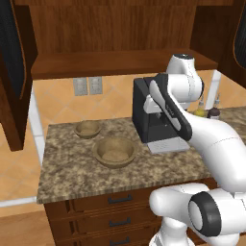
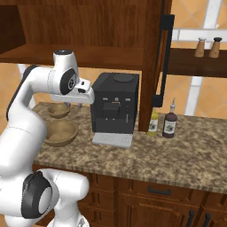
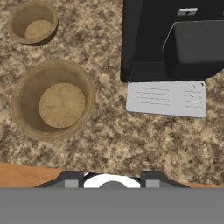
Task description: Pick up the bowls on the counter and stack them on top of one another in the open cabinet. Place the smaller bowl on top of the larger bowl.
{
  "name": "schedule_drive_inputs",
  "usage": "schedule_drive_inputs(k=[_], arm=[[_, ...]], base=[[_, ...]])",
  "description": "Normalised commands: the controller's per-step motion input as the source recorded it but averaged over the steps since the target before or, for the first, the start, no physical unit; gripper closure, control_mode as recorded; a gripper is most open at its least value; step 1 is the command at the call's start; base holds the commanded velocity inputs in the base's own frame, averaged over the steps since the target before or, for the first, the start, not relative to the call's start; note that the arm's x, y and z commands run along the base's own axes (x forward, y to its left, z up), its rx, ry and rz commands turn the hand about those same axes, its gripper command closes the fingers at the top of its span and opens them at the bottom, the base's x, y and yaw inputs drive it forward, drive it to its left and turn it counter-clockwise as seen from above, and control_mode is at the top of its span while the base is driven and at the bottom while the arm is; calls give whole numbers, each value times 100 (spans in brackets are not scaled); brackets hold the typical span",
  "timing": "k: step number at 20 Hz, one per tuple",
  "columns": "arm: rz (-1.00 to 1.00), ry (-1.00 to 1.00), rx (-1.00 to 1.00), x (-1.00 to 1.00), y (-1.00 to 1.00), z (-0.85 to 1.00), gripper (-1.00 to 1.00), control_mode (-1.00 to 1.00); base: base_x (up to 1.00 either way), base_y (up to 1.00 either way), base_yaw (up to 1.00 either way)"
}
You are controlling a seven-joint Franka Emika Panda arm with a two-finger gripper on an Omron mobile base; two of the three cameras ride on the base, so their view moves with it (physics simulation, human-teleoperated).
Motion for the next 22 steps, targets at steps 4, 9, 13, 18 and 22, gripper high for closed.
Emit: schedule_drive_inputs(k=[4, 9, 13, 18, 22], arm=[[0, 0, 0, 0, 0, -1, -100, -100], [0, -2, 0, -9, 29, -6, -100, -100], [5, -6, 0, -11, 59, -21, -100, -100], [8, -7, 0, -7, 85, -21, -100, -100], [8, -12, 0, 19, 100, -13, -100, -100]], base=[[0, 0, 0], [0, 0, 0], [0, 0, 0], [0, 0, 0], [0, 0, 0]])
